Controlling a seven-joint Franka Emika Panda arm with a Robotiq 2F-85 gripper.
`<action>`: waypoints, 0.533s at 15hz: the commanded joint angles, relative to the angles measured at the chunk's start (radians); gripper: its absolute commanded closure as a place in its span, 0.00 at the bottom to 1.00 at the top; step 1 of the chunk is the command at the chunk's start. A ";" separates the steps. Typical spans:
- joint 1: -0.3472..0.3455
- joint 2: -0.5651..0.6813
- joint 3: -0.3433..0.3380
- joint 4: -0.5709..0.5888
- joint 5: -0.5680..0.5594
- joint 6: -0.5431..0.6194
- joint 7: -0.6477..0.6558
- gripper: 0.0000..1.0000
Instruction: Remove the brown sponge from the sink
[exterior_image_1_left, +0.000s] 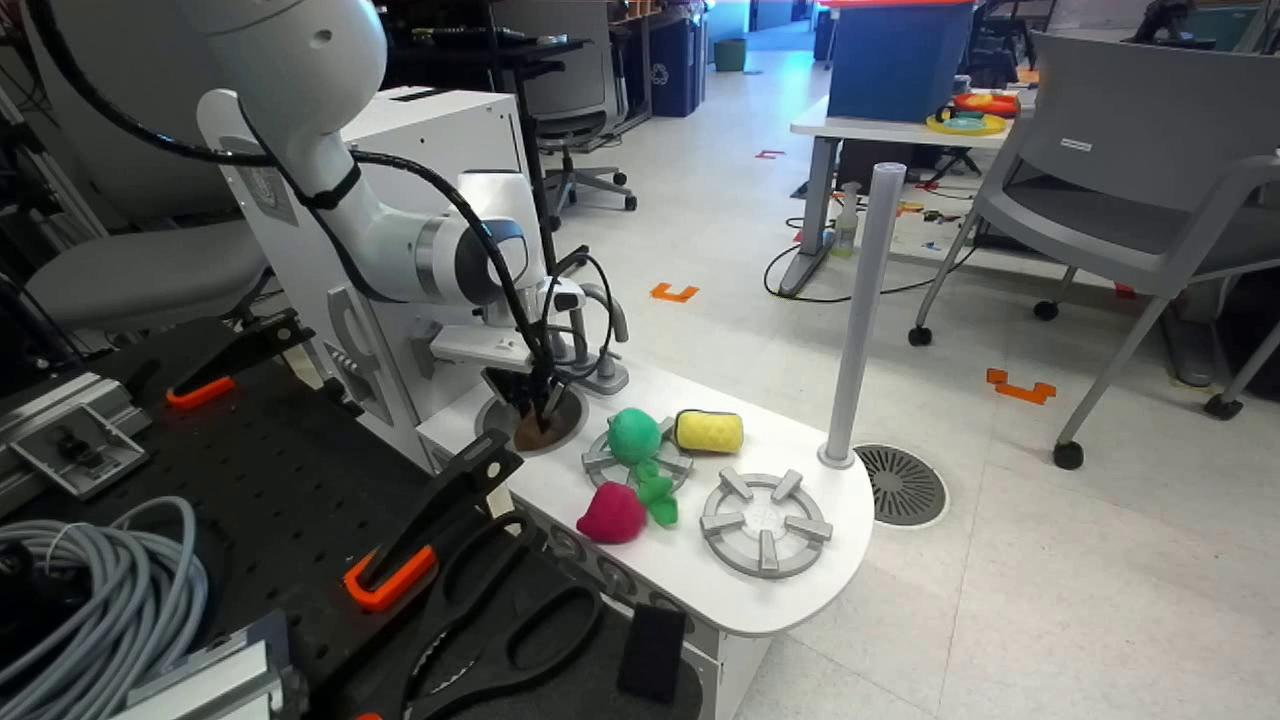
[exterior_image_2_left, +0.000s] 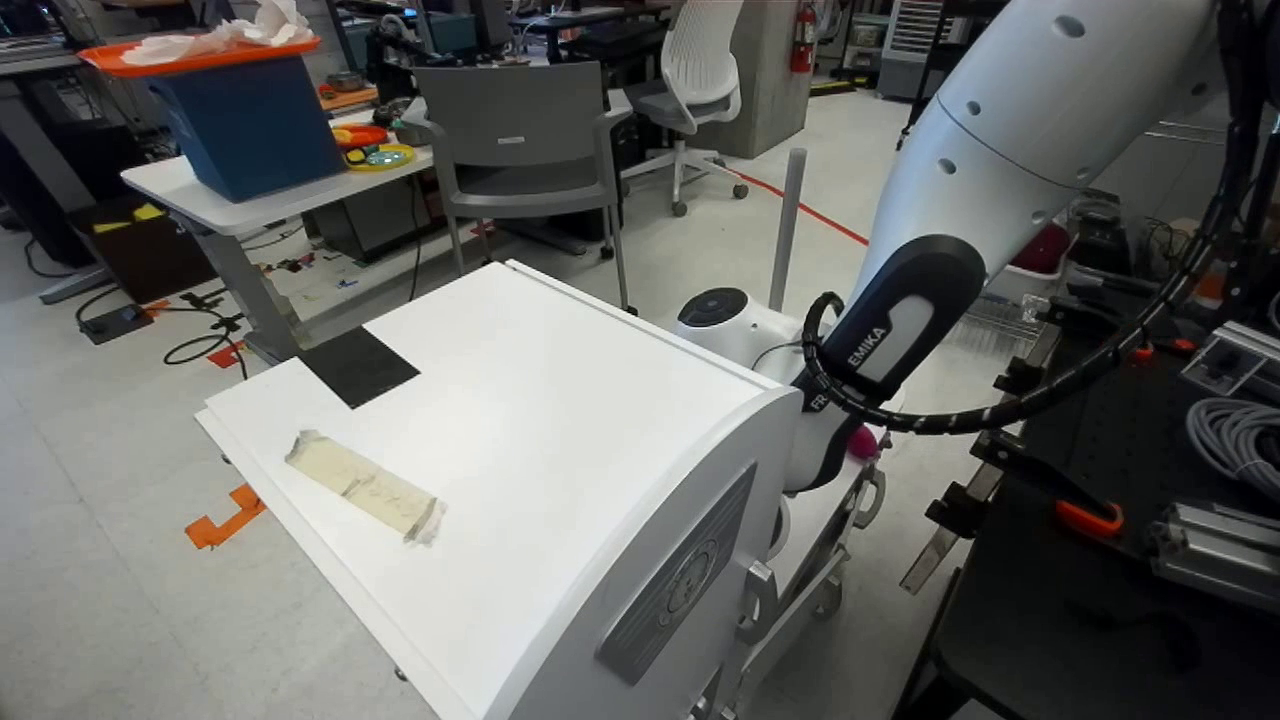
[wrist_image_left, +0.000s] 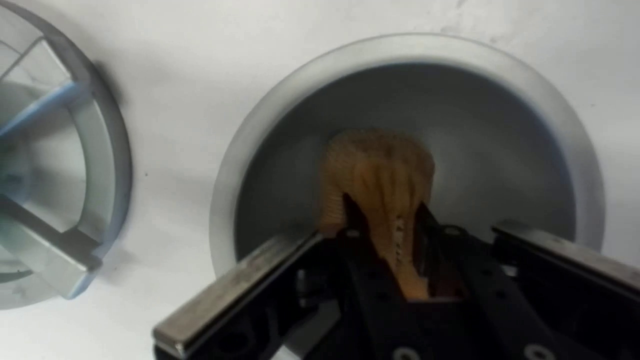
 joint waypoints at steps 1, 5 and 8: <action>-0.016 -0.185 0.033 -0.241 0.001 0.019 -0.022 0.94; -0.018 -0.331 0.022 -0.425 0.003 0.051 0.033 0.94; -0.019 -0.407 -0.010 -0.531 0.003 0.082 0.080 0.94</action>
